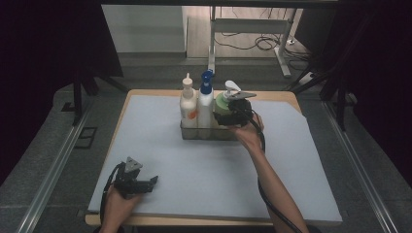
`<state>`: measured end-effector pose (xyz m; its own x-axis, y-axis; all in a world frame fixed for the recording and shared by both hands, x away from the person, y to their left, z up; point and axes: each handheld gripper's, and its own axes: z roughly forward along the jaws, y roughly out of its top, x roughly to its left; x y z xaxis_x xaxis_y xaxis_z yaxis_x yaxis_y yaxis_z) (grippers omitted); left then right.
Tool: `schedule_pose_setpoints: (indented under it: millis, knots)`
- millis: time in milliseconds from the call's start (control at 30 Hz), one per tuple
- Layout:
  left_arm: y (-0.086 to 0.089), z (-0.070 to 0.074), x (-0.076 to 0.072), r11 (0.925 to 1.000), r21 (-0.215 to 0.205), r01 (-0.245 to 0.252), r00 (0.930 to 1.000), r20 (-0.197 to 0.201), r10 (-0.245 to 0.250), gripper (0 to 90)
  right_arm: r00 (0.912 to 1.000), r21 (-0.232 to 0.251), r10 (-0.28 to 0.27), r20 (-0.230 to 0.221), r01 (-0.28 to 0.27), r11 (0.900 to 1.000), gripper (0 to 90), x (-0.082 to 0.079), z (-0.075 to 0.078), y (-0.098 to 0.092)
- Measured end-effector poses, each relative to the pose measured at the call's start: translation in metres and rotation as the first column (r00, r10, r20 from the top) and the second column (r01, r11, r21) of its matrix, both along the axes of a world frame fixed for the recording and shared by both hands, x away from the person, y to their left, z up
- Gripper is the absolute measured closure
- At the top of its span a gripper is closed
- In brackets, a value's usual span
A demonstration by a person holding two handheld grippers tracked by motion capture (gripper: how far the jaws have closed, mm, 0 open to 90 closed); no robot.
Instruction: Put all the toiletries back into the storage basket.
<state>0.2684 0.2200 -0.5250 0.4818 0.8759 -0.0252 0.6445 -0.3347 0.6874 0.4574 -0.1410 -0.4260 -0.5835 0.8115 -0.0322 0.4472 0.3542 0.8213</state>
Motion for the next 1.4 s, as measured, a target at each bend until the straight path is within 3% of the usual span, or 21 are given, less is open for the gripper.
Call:
schedule_pose_setpoints:
  millis: [233, 367, 767, 1400]
  knots:
    - [0.000, 0.000, 0.000, 1.0000, 0.000, 0.000, 1.0000, 0.000, 0.000, 12.6, 1.0000, -0.035, 0.007, -0.006, -0.007, 0.999, 9.7, -0.001, -0.005, -0.007]
    - [0.000, 0.000, 0.000, 1.0000, 0.000, 0.000, 1.0000, 0.000, 0.000, 12.6, 0.9991, 0.020, 0.013, -0.041, -0.012, 1.000, 11.1, -0.001, -0.010, -0.014]
    - [0.000, 0.000, 0.000, 1.0000, 0.000, 0.000, 1.0000, 0.000, 0.000, 12.6, 0.9979, 0.068, 0.017, -0.062, -0.013, 0.998, 10.9, -0.001, -0.014, -0.013]
    - [0.000, 0.000, 0.000, 1.0000, -0.001, 0.000, 1.0000, 0.000, 0.000, 12.6, 0.9986, 0.063, 0.031, -0.044, -0.028, 0.998, 10.6, -0.002, -0.015, -0.009]
